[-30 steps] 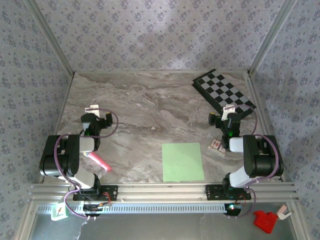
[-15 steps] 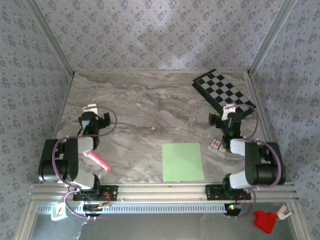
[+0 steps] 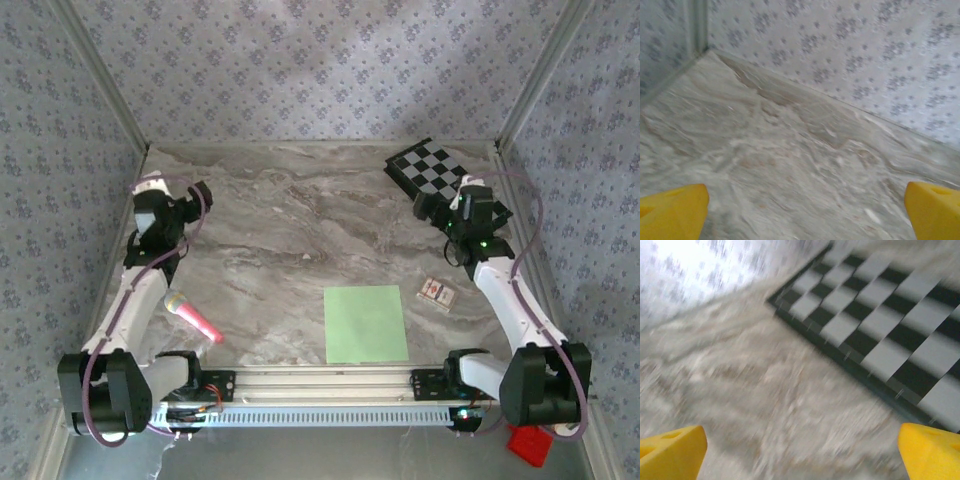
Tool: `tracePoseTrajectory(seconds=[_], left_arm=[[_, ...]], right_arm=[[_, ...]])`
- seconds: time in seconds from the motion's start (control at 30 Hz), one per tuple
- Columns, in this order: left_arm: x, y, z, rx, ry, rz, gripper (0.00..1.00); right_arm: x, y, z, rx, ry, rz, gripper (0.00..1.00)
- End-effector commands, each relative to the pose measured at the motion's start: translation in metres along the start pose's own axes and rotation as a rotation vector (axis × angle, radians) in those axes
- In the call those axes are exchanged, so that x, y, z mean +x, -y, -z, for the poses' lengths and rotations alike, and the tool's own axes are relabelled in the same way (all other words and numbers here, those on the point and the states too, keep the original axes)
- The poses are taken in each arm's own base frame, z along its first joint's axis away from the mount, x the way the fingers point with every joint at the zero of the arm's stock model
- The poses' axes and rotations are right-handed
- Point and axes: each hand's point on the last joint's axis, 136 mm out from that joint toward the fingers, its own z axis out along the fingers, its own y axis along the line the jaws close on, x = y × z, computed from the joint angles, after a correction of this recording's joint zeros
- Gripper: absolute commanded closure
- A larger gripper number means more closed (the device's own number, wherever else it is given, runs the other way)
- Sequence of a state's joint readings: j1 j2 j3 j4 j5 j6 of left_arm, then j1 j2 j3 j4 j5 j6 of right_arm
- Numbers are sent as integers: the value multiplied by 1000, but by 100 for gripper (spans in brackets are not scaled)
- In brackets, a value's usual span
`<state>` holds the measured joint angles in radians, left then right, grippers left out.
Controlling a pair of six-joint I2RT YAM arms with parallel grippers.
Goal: Fold a paper plane with a square sheet of paper (pick it up from the middle)
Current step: Move the square sheet of paper to the center of the table.
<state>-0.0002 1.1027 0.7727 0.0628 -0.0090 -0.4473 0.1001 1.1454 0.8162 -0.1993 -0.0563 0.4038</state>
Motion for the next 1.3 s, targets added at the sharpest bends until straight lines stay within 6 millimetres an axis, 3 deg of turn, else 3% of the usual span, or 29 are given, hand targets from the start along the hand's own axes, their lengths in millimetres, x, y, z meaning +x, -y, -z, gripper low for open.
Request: tracePoseTrajectory(seconds=[0.0, 0.27, 0.4, 0.53, 0.77, 0.93, 1.27], left_arm=[[23, 24, 1, 127, -163, 121, 0], [37, 51, -14, 252, -231, 165, 0], [45, 63, -20, 296, -260, 167, 0], [51, 68, -23, 305, -282, 163, 0], [62, 67, -28, 293, -318, 174, 0], [69, 70, -30, 294, -344, 177, 0], [80, 71, -27, 277, -396, 173, 0]], right_arm=[[81, -36, 5, -126, -345, -118, 0], [183, -90, 13, -196, -608, -85, 3], [219, -103, 12, -198, -691, -38, 4], [238, -110, 7, -190, -737, -1, 5], [254, -108, -7, -152, -780, 32, 6], [254, -105, -24, -101, -759, 47, 6], [224, -141, -108, 32, -673, -100, 9]])
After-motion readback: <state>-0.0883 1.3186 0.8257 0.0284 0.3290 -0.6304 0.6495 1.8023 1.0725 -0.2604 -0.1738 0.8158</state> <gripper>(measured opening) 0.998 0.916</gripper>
